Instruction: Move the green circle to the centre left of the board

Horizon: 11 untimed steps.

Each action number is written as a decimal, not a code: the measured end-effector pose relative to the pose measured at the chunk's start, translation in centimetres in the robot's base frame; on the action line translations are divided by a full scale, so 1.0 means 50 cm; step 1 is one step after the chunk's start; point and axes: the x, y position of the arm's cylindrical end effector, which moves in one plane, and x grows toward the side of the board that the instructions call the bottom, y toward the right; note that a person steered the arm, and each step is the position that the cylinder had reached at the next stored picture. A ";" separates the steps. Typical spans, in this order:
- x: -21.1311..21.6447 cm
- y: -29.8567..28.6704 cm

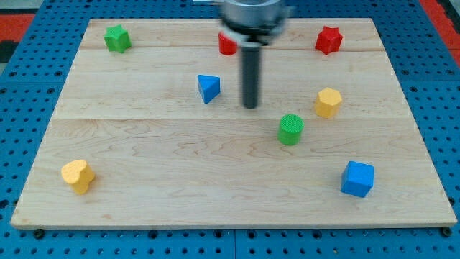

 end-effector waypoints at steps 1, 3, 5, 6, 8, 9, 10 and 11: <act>0.064 0.105; 0.138 0.006; 0.102 -0.287; 0.117 -0.144; 0.040 -0.289; -0.008 -0.462; -0.022 -0.430; 0.020 -0.299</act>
